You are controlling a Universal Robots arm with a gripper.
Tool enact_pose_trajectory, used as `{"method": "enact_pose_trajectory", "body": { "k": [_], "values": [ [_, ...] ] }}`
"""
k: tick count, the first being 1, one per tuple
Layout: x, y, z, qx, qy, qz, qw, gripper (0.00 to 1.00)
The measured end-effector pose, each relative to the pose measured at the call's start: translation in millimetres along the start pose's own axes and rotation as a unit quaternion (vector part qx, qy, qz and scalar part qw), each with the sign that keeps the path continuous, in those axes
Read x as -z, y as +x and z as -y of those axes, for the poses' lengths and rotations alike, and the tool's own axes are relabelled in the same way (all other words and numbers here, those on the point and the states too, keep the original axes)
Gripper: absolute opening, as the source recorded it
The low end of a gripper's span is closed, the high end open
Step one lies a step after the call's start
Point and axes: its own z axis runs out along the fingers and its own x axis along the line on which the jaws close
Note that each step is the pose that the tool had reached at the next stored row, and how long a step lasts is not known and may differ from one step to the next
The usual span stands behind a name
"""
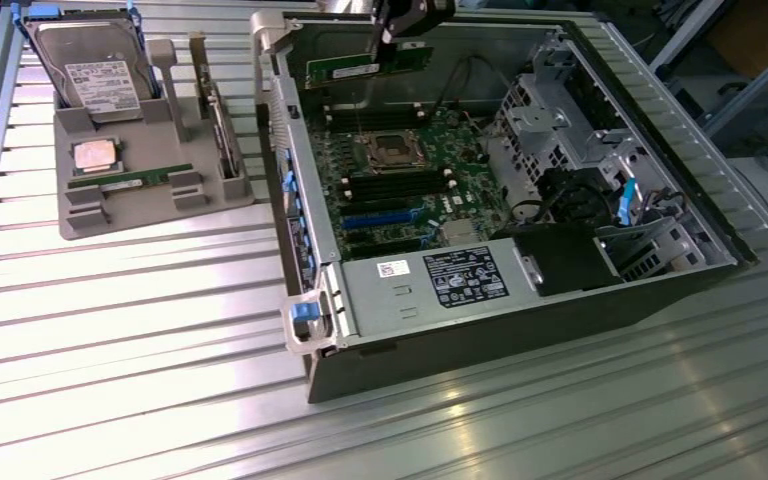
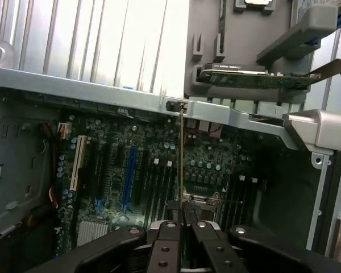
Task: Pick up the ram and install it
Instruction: 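Pick up the ram and move it above insertion slot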
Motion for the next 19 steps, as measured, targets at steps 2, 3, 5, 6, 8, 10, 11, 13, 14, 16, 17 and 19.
{"method": "enact_pose_trajectory", "body": {
  "k": [2,3,5,6,8,10,11,13,14,16,17,19],
  "values": [
    [0.2,0.7,4.2,0.0,0.0,0.0,1.0,0.13],
    [0.3,1.1,6.3,0.0,0.0,0.0,1.0,0.13],
    [0.6,2.0,11.7,0.0,0.0,0.0,1.0,0.13],
    [0.7,2.5,14.3,0.0,0.0,0.0,1.0,0.13],
    [0.9,3.2,18.7,0.0,0.0,0.0,1.0,0.13],
    [1.1,3.9,22.4,0.0,0.0,0.0,1.0,0.13],
    [1.2,4.2,24.1,0.0,0.0,0.0,1.0,0.13],
    [1.3,4.9,28.4,0.0,0.0,0.0,1.0,0.13],
    [1.5,5.4,31.0,0.0,0.0,0.0,1.0,0.13],
    [1.7,6.3,36.5,0.0,0.0001,0.0001,1.0,0.13],
    [1.9,6.8,39.0,0.0,0.0,0.0,1.0,0.13],
    [2.1,7.4,42.7,0.0,0.0,0.0,1.0,0.13]
  ]
}}
